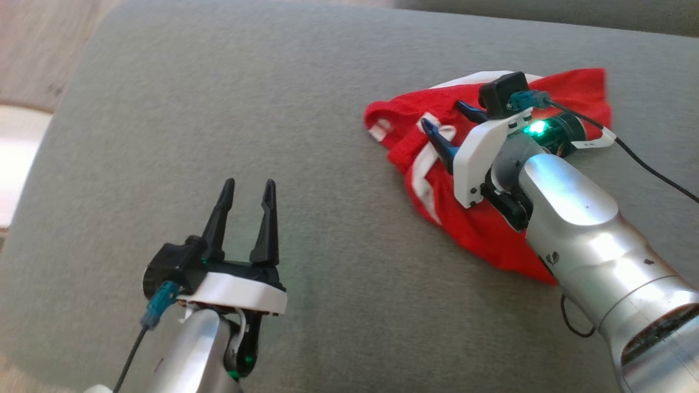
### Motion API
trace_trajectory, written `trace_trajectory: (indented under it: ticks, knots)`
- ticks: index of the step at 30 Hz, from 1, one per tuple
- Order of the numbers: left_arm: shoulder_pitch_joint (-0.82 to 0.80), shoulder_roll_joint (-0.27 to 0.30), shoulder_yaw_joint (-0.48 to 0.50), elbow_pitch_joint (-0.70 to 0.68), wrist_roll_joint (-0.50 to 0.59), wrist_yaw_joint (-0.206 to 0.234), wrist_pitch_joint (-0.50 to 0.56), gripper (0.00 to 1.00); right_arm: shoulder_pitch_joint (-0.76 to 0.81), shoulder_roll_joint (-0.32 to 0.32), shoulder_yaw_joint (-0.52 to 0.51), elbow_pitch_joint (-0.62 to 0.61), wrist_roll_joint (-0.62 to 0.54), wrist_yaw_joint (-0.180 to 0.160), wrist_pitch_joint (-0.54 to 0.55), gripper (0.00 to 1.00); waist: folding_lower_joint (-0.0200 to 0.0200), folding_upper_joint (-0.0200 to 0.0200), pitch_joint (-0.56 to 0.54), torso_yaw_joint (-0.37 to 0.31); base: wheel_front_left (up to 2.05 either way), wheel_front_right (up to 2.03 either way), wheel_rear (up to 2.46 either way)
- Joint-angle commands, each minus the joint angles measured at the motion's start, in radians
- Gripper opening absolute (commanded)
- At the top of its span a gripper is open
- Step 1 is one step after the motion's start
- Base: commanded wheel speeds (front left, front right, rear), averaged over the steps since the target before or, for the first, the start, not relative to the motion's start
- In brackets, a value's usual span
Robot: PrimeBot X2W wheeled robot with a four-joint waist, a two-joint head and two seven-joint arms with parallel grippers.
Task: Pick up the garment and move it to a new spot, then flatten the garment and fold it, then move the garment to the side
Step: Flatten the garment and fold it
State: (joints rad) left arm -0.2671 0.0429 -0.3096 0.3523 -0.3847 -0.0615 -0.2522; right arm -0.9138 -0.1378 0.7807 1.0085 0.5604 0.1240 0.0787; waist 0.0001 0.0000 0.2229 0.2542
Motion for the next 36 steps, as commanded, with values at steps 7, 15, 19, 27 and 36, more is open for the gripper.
trace_trajectory:
  ticks: [7, 15, 19, 27, 36]
  knots:
    - [0.011, 0.018, 0.093, -0.033, 0.025, 0.0, -0.01, 1.0, 0.031, -0.037, 0.055, -0.138, 0.103, 0.007, -0.037, 1.0, -0.0001, 0.0, -0.065, -0.123, 0.0, 0.0, 0.0]
    - [0.037, 0.031, 0.135, -0.053, 0.036, -0.002, -0.01, 1.0, 0.123, -0.061, -0.049, -0.212, 0.118, 0.007, -0.183, 1.0, -0.0001, 0.0, -0.086, -0.193, 0.0, 0.0, 0.0]
    - [0.048, 0.037, 0.15, -0.063, 0.042, -0.003, -0.01, 1.0, 0.221, -0.056, -0.158, -0.244, 0.068, 0.007, -0.278, 1.0, -0.0001, 0.0, -0.096, -0.218, 0.0, 0.0, 0.0]
    - [0.067, 0.041, 0.163, -0.078, 0.052, -0.009, -0.01, 1.0, 0.475, 0.009, -0.454, -0.406, -0.095, 0.007, -0.333, 1.0, -0.0001, 0.0, -0.105, -0.245, 0.0, 0.0, 0.0]
    - [0.064, 0.035, 0.155, -0.078, 0.059, -0.016, -0.01, 1.0, 0.671, 0.07, -0.618, -0.646, -0.283, 0.007, -0.283, 1.0, -0.0001, 0.0, -0.102, -0.243, 0.0, 0.0, 0.0]
